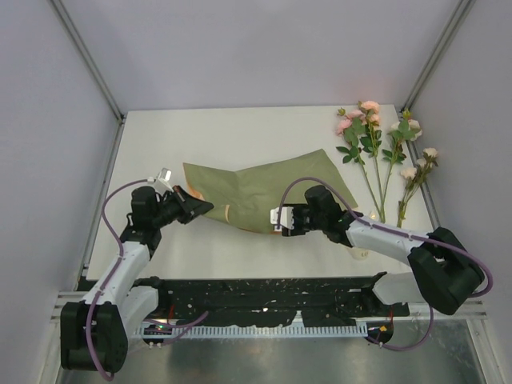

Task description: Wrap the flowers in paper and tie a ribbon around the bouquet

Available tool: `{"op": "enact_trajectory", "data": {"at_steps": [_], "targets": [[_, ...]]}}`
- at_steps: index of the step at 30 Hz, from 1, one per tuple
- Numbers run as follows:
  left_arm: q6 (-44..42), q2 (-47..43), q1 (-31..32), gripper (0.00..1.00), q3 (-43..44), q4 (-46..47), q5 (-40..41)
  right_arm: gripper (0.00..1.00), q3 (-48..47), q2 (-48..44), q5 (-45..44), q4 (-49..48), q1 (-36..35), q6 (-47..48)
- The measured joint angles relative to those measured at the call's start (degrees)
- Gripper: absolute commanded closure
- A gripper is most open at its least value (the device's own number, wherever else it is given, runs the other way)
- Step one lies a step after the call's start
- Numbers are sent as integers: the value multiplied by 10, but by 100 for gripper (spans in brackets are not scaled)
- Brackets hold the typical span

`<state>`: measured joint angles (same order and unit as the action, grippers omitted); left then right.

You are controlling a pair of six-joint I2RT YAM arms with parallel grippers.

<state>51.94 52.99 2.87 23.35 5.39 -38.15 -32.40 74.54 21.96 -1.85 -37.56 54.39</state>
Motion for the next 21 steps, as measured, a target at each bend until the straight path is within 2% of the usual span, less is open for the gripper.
{"op": "enact_trajectory", "data": {"at_steps": [5,13,21], "targets": [[2,3,-1,100,0,0,-1,50,0,24,-1,-39,-4,21],[7,14,-6,100,0,0,-1,47,18,13,2,-47,-11,65],[15,20,-8,100,0,1,-1,50,56,22,-25,-75,-59,117]]}}
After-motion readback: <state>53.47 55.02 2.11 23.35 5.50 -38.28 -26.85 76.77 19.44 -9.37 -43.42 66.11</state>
